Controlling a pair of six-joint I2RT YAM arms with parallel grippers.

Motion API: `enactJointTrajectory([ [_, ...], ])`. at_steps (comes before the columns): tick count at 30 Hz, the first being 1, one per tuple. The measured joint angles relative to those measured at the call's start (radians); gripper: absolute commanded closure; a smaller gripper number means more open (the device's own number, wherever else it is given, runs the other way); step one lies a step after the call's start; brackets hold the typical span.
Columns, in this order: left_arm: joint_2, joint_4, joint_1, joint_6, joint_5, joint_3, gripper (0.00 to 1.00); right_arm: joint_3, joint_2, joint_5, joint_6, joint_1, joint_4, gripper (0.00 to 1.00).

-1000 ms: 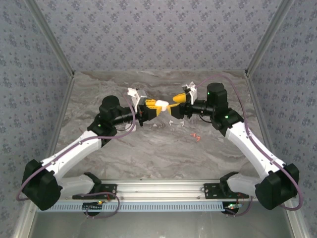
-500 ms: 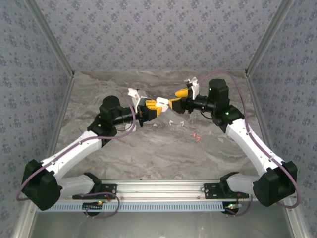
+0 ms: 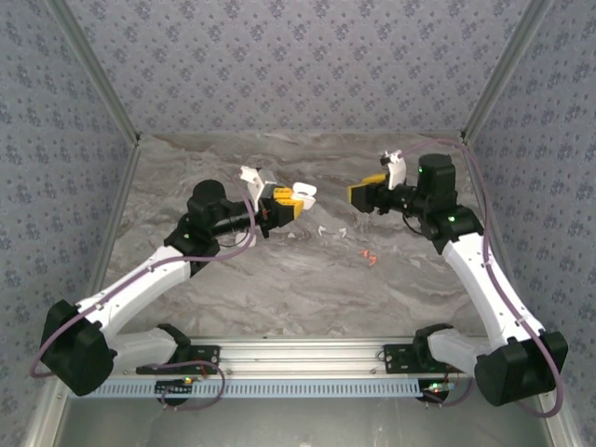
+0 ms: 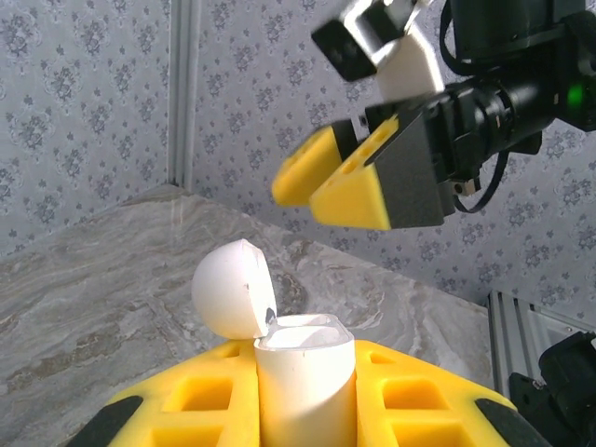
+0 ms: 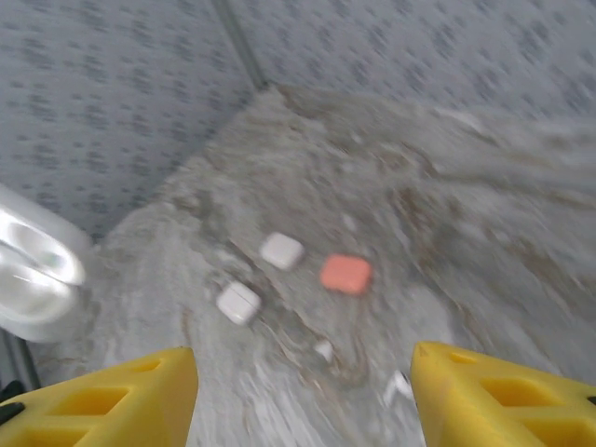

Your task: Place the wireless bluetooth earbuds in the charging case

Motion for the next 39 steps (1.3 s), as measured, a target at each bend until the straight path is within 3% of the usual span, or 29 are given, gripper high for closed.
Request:
enactJointTrajectory([
  [7,-0.015,-0.003,-0.004,0.006,-0.011,0.0,1.0,-0.026,0.116,0.177,0.014,-0.017,-0.214,0.41],
  [17,-0.019,-0.023,-0.006,0.006,-0.015,-0.005,1.0,0.097,0.514,0.367,0.011,0.071,-0.304,0.47],
  [29,-0.019,-0.029,-0.013,0.006,-0.025,-0.005,1.0,0.288,0.799,0.441,-0.005,0.144,-0.31,0.53],
  [39,-0.019,-0.043,-0.013,0.01,-0.026,-0.005,1.0,0.324,0.867,0.44,-0.014,0.165,-0.327,0.6],
])
